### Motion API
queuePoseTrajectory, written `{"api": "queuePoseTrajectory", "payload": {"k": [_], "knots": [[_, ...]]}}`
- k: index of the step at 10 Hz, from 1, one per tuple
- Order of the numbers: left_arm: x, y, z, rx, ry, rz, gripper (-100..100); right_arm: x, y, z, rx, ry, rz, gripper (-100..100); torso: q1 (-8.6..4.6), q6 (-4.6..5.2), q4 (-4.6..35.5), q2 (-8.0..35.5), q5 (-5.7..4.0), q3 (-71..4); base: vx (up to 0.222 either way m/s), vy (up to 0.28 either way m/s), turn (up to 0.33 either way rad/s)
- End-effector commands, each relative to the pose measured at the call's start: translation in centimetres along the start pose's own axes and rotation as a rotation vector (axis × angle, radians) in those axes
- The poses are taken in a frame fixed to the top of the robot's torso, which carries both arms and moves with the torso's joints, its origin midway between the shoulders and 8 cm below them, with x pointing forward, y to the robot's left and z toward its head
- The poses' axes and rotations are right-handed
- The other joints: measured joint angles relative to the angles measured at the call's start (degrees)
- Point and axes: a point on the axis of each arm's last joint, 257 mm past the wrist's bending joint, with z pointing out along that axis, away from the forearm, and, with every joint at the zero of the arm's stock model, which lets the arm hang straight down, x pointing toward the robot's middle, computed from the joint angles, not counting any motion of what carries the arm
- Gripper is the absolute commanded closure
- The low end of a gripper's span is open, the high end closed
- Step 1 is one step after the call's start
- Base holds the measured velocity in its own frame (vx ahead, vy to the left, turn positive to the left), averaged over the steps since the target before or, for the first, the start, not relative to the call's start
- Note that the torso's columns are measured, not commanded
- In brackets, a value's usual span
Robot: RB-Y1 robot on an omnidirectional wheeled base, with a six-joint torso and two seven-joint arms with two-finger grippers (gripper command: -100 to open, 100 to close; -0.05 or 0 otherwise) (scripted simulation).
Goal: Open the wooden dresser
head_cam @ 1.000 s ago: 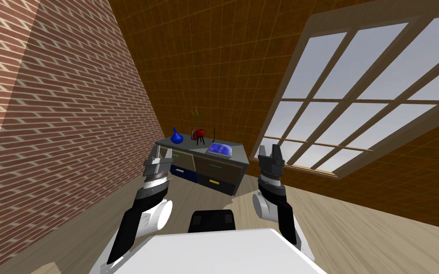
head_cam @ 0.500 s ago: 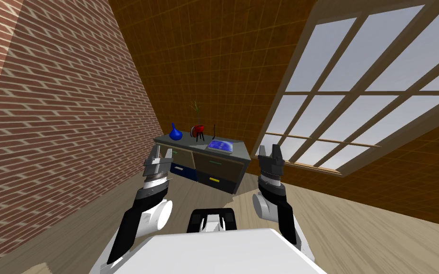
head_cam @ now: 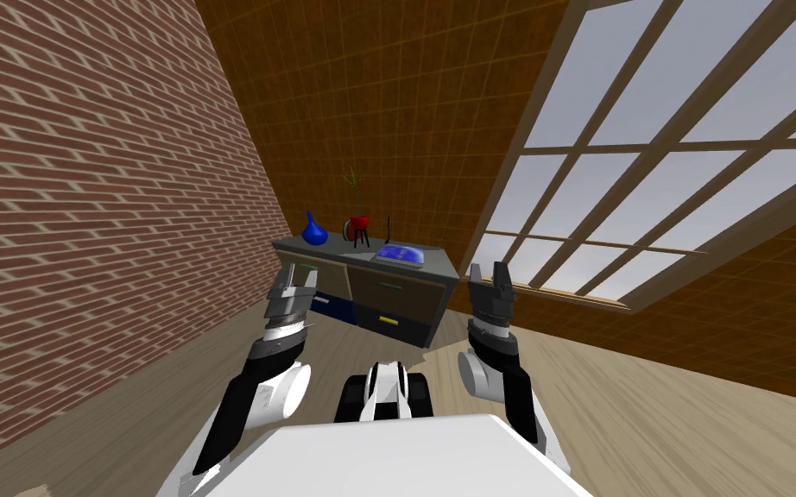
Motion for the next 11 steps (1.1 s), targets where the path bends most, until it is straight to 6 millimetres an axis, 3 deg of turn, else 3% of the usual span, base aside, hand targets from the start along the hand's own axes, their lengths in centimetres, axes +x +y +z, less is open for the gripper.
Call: {"api": "queuePoseTrajectory", "payload": {"k": [1,11], "knots": [[1.1,1.8,-0.3,-0.038,0.082,0.032,-100,0.0,0.0,0.0,0.000,0.000,0.000,0,0.00,-0.01,0.2,0.1,0.00,-0.3,0.022,-0.009,-0.032],[3.2,11.0,-2.7,-0.226,0.173,0.077,-100,0.0,0.0,0.0,0.000,0.000,0.000,0,-0.01,0.00,0.2,0.2,-0.01,-0.3,0.028,-0.011,-0.042]]}}
